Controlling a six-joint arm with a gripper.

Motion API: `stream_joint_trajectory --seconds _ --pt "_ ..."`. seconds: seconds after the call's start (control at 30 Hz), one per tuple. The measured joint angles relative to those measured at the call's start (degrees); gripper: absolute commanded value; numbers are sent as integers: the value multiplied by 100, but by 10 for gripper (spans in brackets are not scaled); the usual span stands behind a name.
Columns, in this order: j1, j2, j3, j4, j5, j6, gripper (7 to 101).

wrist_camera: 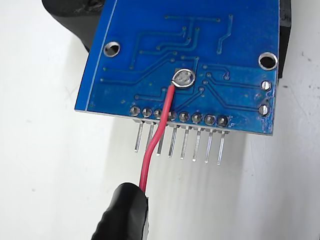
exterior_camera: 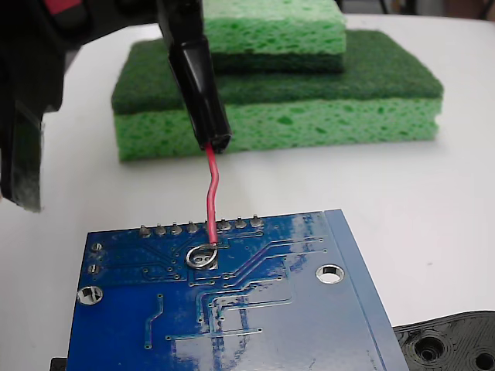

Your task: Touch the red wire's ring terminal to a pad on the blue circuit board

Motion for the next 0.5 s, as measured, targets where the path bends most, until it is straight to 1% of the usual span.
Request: stream_joint_trajectory --seconds 0.5 --pt "0 44 -18 62 0 0 1003"
